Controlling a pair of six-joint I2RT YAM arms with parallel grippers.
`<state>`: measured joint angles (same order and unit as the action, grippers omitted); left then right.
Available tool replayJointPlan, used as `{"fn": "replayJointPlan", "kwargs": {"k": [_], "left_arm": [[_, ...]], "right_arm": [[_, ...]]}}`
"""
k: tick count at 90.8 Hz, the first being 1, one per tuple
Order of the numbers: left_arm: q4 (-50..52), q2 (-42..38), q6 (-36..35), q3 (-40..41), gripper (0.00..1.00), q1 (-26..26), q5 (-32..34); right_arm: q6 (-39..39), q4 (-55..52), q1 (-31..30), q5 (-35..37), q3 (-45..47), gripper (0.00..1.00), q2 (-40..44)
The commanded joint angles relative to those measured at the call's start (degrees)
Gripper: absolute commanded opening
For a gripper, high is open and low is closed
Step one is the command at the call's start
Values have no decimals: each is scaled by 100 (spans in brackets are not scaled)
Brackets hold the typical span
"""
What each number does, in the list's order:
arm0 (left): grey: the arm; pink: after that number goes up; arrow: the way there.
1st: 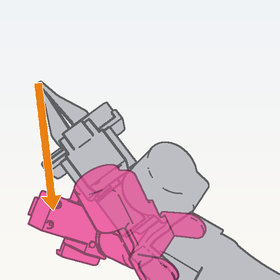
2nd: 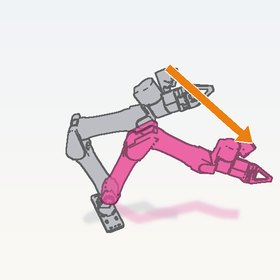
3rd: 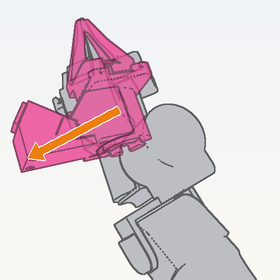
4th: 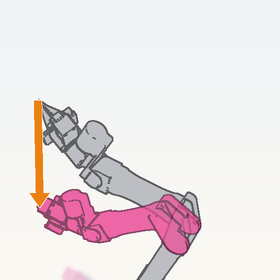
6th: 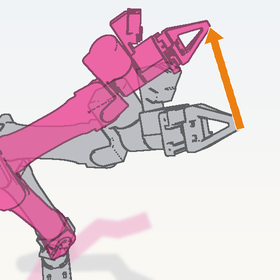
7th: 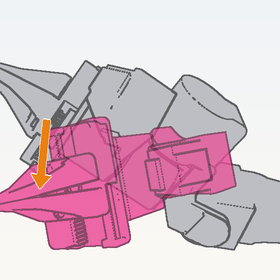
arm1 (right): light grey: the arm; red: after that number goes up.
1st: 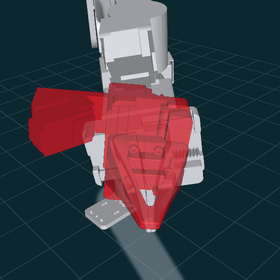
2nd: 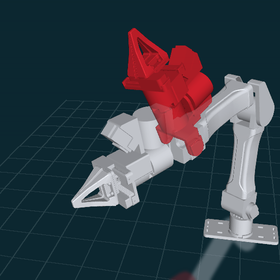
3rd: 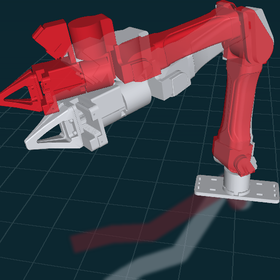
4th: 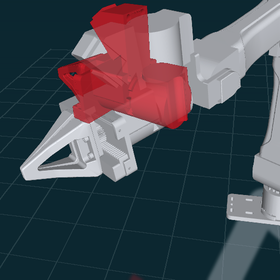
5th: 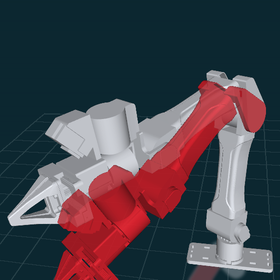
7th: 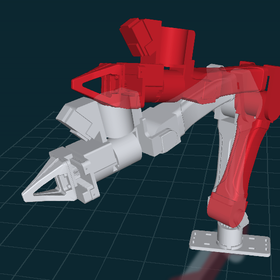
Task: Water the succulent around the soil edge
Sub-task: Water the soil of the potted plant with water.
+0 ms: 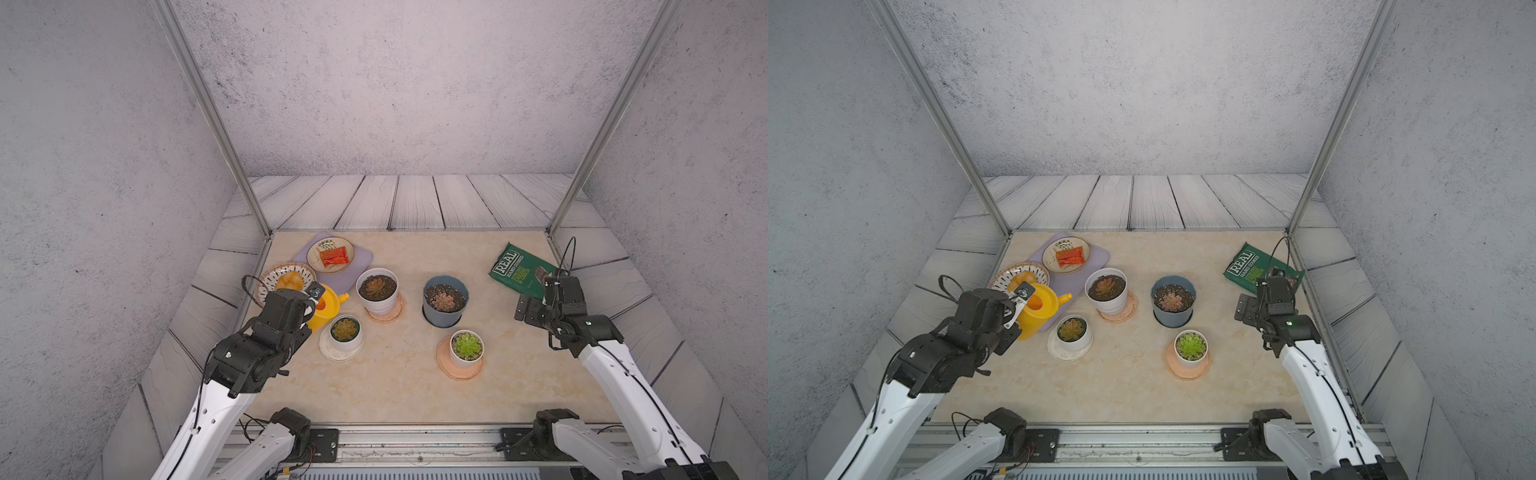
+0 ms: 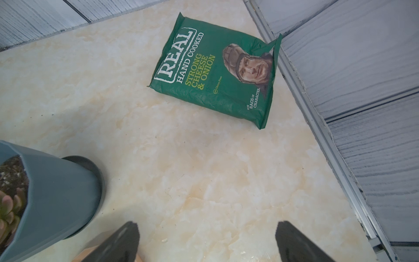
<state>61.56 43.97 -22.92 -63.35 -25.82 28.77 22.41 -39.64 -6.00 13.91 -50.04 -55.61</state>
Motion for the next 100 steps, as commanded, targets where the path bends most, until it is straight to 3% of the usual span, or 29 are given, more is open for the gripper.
{"fn": "replayJointPlan", "kwargs": {"k": [1, 29, 100], "left_arm": [[136, -303, -257, 66, 0, 42, 71], [254, -860, -332, 322, 0, 25, -363], [119, -168, -190, 690, 0, -225, -197]], "right_arm": [[35, -36, -24, 162, 38, 99, 64], [48, -28, -24, 216, 58, 99, 65], [46, -10, -24, 119, 56, 99, 84]]}}
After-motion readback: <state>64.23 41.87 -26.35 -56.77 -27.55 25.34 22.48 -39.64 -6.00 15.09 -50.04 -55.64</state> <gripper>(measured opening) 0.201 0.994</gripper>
